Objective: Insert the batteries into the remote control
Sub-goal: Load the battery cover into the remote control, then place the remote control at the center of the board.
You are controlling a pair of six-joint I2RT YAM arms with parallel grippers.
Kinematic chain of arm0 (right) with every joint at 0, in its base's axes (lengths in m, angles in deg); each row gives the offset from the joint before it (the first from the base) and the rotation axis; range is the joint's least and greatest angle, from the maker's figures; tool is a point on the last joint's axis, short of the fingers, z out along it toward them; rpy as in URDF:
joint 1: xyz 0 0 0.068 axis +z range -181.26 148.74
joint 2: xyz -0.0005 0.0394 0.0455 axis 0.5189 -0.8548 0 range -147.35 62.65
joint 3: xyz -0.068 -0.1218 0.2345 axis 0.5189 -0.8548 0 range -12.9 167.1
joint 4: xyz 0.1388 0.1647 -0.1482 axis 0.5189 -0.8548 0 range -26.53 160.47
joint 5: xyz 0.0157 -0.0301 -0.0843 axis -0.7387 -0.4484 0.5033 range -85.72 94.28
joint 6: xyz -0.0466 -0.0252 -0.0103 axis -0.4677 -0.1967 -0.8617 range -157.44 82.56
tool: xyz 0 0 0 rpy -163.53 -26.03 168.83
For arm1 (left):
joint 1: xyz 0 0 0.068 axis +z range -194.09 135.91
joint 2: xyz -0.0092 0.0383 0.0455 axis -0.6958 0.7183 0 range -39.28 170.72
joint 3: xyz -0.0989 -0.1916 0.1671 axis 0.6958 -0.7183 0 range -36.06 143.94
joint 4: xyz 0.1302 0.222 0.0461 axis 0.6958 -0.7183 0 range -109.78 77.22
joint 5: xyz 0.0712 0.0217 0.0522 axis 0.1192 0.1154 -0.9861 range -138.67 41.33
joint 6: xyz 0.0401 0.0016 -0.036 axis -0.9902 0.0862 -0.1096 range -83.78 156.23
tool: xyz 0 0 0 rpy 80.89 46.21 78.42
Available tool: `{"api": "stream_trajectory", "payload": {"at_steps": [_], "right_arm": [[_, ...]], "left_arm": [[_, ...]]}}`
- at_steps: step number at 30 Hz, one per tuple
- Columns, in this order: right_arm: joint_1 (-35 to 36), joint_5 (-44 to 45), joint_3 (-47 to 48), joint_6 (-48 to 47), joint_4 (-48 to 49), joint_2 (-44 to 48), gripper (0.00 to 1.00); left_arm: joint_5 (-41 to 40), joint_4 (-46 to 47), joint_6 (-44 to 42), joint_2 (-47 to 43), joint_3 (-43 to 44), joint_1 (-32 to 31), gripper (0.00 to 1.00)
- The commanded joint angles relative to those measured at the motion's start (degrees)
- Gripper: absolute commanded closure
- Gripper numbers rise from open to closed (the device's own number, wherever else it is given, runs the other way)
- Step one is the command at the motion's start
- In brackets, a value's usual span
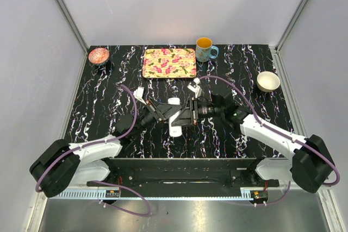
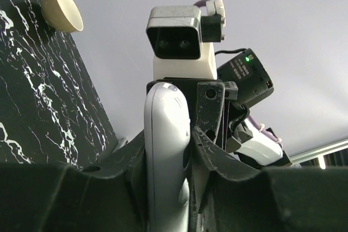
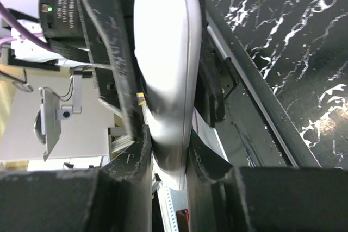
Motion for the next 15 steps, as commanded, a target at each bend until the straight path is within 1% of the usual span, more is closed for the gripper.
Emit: {"api": "stream_trajectory", "payload": {"at_steps": [1,2,5,7,8,9,10,11,12,13,14,15], "right_arm": [[0.2,3.6,2.9,-5.8,-11.3,3.5,1.0],[0.2,3.9,3.3,-6.5,-12.8,3.9,1.0],[0.1,5.6,4.6,-9.4,-18.7,5.7,1.0],[0.2,7.3,5.8,-11.3,-23.4,6.7,1.0],[0.2,8.6,6.4,-12.2,-25.5,6.8,1.0],[0.1,13.2,7.6,-13.5,-28.3,6.7,1.0],[0.2,17.1,11.2,-16.6,-37.1,6.1,1.0],[0.1,21.6,13.5,-18.5,-41.9,4.9,1.0],[0.2,33.0,15.7,-19.9,-46.6,2.1,1.0],[0.1,39.6,19.5,-22.1,-54.7,0.4,1.0],[0.2,46.0,21.0,-23.1,-58.0,-1.4,1.0],[0.2,57.8,22.3,-24.0,-60.5,-5.5,1.0]], "left_arm": [[-0.9,1.0,-1.8,-3.2,1.3,1.7,0.58],[-1.2,0.5,-2.0,-3.6,1.0,2.6,0.49],[-1.6,-2.9,-2.8,-5.7,0.8,5.0,0.38],[-2.0,-5.6,-3.5,-7.2,0.8,6.2,0.25],[-2.2,-6.9,-3.8,-8.1,0.7,7.8,0.23],[-2.3,-9.6,-4.0,-9.0,0.5,8.6,0.21],[-3.0,-11.4,-4.0,-11.4,0.4,9.7,0.2],[-3.4,-13.8,-4.4,-13.0,0.0,11.6,0.2],[-4.2,-19.9,-5.0,-14.9,-0.1,12.3,0.2],[-6.7,-23.6,-7.0,-19.5,-0.1,12.7,0.2],[-8.2,-27.6,-8.2,-21.7,0.4,13.1,0.19],[-9.6,-34.2,-9.4,-24.4,0.5,13.1,0.2]]}}
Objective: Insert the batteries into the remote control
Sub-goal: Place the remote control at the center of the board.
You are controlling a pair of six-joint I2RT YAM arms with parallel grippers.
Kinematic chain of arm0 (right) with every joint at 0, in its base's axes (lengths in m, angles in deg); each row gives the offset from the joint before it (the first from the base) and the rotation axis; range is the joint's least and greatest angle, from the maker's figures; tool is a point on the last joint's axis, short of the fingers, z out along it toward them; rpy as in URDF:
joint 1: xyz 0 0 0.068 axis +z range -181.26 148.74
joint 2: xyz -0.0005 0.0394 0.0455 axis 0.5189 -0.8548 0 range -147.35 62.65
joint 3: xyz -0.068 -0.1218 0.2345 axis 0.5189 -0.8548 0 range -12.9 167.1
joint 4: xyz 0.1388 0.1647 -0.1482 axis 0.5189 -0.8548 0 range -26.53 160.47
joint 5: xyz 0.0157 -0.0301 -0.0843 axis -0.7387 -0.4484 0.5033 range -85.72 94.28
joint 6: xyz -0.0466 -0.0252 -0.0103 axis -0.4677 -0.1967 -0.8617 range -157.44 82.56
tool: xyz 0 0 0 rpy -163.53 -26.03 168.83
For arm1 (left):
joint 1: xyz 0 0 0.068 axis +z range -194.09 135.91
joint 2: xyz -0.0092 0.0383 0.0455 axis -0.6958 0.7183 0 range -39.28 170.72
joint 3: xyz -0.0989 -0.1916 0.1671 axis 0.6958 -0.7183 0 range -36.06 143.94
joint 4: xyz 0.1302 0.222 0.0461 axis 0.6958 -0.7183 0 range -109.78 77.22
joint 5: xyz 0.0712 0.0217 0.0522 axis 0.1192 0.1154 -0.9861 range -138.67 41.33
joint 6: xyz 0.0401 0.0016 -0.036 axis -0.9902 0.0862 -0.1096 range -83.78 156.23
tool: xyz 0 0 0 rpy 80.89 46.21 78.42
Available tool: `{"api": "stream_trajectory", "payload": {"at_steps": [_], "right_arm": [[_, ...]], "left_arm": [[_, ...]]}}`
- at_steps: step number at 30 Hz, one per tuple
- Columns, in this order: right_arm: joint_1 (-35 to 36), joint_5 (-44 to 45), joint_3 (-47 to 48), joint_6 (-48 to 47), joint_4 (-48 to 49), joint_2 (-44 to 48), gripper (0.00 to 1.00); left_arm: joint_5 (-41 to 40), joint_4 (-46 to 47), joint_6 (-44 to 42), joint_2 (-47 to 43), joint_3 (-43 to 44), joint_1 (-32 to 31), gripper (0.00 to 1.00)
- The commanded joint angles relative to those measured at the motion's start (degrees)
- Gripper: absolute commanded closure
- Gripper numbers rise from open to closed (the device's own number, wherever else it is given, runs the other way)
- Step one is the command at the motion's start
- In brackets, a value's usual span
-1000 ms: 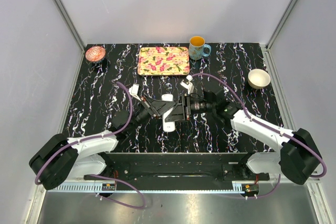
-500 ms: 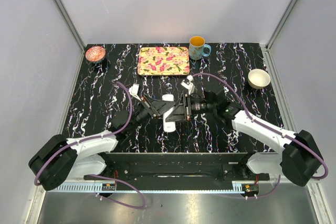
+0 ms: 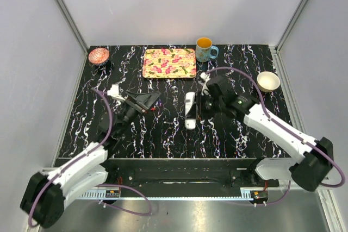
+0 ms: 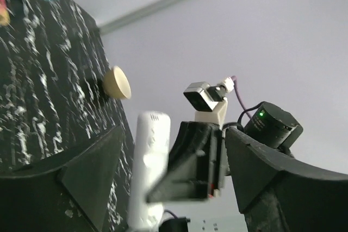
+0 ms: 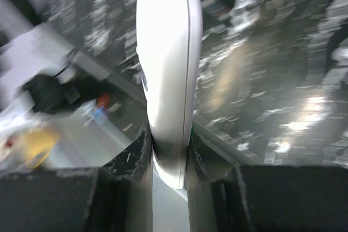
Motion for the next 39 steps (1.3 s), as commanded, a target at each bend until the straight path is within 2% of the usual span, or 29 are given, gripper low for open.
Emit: {"api": "stream_trajectory", "payload": {"at_steps": [1,3,6,11,15,24,35,39], "right_arm": [[0.0,40.1,10.5,-10.2,-24.1,-9.8,1.0],[-0.1,52.6,11.9,-11.8,-27.3,-16.1,1.0],[-0.1,63.3,14.6,-12.4,-29.0,-24.4,1.0],[-0.8,74.2,21.7,-10.5,-31.1,-36.5,1.0],[-1.8,74.7,29.6,-9.5,-33.1,-46.2,1.0],[-2.9,70.3,39.8,-9.9,-35.3,-58.9,1.0],[-3.6,62.4,39.3,-11.7,-32.8,-61.4,1.0],[-3.6,60.0,37.4,-12.5,-31.1,-60.2,0.84]], "left_arm": [[-8.7,-19.3,-7.2,-11.3,0.7,1.3,0.2],[-10.2,-26.9,-8.8,-16.9,1.0,1.3,0.2],[-12.2,-35.7,-11.2,-23.0,1.8,1.3,0.22],[-14.9,-45.9,-12.8,-30.1,1.9,1.3,0.22],[-14.7,-50.2,-13.2,-34.3,2.2,1.3,0.23],[-13.7,-56.2,-14.0,-35.7,3.7,1.3,0.24],[-12.3,-56.2,-13.0,-34.4,3.1,1.3,0.24],[-11.5,-55.5,-13.0,-32.9,3.3,1.3,0.25]]}}
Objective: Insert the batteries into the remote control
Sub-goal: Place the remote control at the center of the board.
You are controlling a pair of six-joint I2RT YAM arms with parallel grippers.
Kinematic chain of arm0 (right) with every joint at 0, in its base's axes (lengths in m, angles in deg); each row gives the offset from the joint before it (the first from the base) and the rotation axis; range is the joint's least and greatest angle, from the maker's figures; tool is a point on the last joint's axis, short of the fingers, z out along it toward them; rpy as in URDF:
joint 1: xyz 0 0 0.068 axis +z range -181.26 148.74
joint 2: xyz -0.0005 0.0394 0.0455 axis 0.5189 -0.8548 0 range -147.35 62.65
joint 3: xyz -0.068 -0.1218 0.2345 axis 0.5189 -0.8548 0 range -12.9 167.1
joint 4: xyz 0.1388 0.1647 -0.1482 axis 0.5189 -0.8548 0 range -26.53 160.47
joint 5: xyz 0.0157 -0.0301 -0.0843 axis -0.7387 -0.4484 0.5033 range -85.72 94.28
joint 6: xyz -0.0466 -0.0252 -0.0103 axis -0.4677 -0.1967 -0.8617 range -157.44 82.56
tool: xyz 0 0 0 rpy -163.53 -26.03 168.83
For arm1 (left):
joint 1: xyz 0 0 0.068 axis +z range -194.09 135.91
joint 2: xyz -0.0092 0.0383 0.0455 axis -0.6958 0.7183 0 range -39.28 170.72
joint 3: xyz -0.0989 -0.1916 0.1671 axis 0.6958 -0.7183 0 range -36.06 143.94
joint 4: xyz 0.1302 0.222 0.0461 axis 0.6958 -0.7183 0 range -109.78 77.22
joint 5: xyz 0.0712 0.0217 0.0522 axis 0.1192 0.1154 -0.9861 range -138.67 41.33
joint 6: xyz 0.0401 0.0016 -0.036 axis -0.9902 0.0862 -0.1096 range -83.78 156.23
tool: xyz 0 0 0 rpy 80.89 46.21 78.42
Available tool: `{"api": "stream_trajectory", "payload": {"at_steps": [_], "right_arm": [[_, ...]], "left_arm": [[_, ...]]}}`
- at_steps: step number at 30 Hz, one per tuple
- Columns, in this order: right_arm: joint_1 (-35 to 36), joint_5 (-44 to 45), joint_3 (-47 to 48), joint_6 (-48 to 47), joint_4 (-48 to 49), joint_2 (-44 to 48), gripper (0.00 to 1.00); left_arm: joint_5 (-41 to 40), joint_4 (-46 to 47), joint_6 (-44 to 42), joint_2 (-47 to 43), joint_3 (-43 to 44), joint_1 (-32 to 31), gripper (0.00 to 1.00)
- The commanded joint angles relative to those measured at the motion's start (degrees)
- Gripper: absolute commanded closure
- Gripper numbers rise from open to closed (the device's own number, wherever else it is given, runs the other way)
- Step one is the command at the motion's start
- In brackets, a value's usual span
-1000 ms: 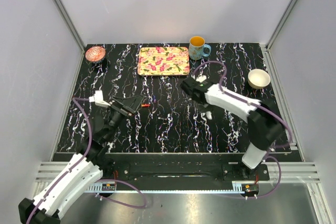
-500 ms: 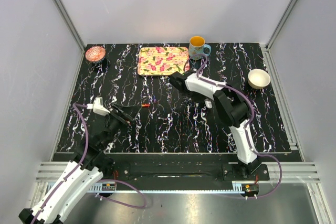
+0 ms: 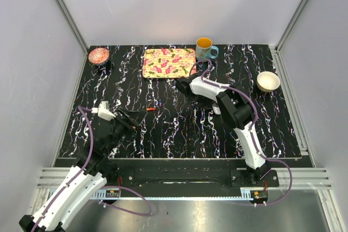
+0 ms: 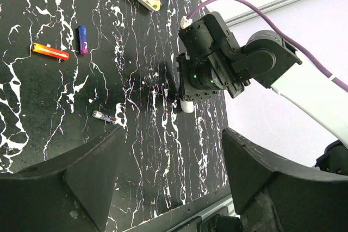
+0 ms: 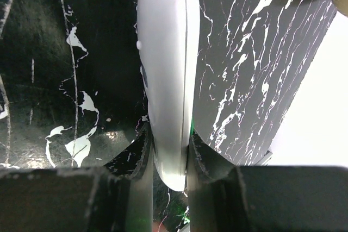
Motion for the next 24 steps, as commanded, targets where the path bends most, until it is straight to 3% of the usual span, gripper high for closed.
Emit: {"api": "stream_trajectory", "payload": {"at_steps": [1,4,8,19,24], "right_arm": [[-0.3,-6.9,-1.6,1.1,3.8,1.0,0.76],[-0.3,-8.3,-2.3,1.0,4.3,2.1,0.61],[0.3,-9.9,-2.3,1.5,4.5,3.2,0.51],[4.4,-13.3,-0.5,4.2,3.9,4.4,0.41],[6.0,-16.7,-0.3,5.7,3.1,10.3,0.39]], "left_arm": [[1.9,2.2,-0.3,2.0,2.2,0.1,0.24],[2.6,2.9,0.0,3.0,2.1,0.1,0.25],[3.3,3.5,0.3,3.5,1.8,0.1,0.25],[3.8,3.3,0.6,1.8,0.9,0.2,0.24],[3.2,1.9,-0.6,1.7,1.9,0.1,0.22]]}}
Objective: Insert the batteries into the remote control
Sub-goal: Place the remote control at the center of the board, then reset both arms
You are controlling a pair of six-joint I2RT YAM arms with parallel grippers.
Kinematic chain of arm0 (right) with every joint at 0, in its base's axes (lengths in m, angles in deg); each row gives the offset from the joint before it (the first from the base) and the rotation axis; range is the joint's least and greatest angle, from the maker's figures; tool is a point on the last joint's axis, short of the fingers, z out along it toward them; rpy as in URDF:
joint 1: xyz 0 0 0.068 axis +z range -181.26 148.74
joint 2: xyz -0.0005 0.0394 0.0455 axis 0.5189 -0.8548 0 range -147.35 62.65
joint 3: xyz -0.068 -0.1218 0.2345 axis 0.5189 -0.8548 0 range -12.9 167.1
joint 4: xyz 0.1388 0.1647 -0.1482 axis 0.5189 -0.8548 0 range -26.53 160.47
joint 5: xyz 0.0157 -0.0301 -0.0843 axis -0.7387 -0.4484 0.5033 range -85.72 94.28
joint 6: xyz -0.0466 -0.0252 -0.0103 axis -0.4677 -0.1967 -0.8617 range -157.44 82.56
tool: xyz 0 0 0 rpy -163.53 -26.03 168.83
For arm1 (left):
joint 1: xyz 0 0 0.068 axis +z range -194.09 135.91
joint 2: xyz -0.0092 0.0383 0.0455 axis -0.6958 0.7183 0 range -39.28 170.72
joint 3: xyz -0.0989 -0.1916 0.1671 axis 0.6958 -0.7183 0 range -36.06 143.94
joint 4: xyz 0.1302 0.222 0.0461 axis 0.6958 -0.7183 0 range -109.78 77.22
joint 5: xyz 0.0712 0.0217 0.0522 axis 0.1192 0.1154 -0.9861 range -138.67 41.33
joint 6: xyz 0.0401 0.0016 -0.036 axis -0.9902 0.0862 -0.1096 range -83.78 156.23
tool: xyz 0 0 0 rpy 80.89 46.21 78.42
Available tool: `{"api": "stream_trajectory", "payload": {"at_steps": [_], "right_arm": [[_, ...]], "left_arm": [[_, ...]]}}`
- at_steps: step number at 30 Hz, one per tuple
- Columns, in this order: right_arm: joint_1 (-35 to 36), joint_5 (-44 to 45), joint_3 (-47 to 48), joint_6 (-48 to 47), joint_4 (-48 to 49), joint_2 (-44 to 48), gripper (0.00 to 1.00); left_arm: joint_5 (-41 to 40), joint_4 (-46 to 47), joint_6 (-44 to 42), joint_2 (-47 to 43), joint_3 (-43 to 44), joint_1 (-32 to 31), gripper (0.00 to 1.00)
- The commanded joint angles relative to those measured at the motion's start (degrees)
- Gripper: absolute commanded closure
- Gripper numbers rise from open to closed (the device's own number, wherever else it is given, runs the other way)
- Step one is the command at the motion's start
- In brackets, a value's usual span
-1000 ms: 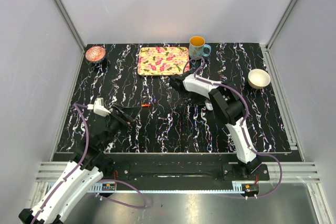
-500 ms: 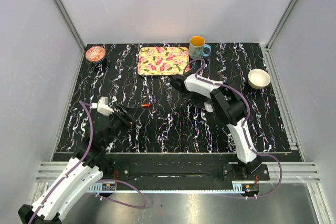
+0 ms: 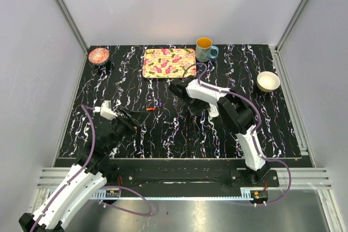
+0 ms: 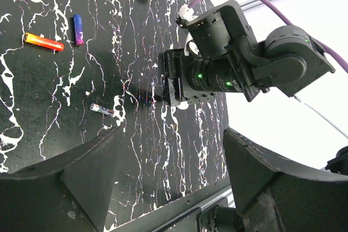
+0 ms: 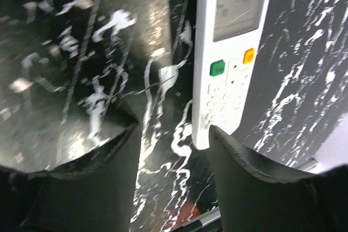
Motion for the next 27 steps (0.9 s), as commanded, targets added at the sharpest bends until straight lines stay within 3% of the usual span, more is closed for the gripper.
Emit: {"api": "stream_trajectory", "payload": {"at_steps": [1,5,6,8,12,14,15,18,27], "right_arm": [[1.6,-7.1,0.6,3.7,2.2,8.2,0.37],[1.4,-9.4,-4.3,4.1,6.0,22.9,0.34],[1.5,-9.4,-8.4,4.2,7.7,26.3,0.34],[1.5,-10.4,-14.5,3.5,16.1,38.0,0.34],[1.5,-10.2,-40.1,1.7,34.8,59.8,0.31],[1.5,-7.7,-50.4,2.6,41.0,70.4,0.21],[1.4,-7.6,-53.0,2.9,42.2,73.2,0.12],[1.4,-7.6,-57.9,3.9,43.2,79.3,0.01],[1.4,-8.3,-56.5,3.7,42.7,77.8,0.0]], "left_arm": [[0.1,0.9,-1.3,-0.6,2.1,0.1,0.21],[-3.2,-4.7,-3.8,0.1,4.8,0.1,0.15],[-4.7,-5.9,-5.3,0.5,6.2,0.1,0.02],[-6.6,-10.4,-6.6,3.0,7.7,0.2,0.01],[-11.4,-18.7,-10.1,11.4,13.4,0.2,0.01],[-11.6,-21.3,-11.5,16.7,14.8,0.1,0.01],[-12.4,-22.2,-12.1,18.1,15.8,0.2,0.01],[-11.9,-23.4,-13.7,21.7,16.9,0.1,0.01],[-8.8,-16.7,-17.9,18.9,14.8,0.1,0.02]]}}
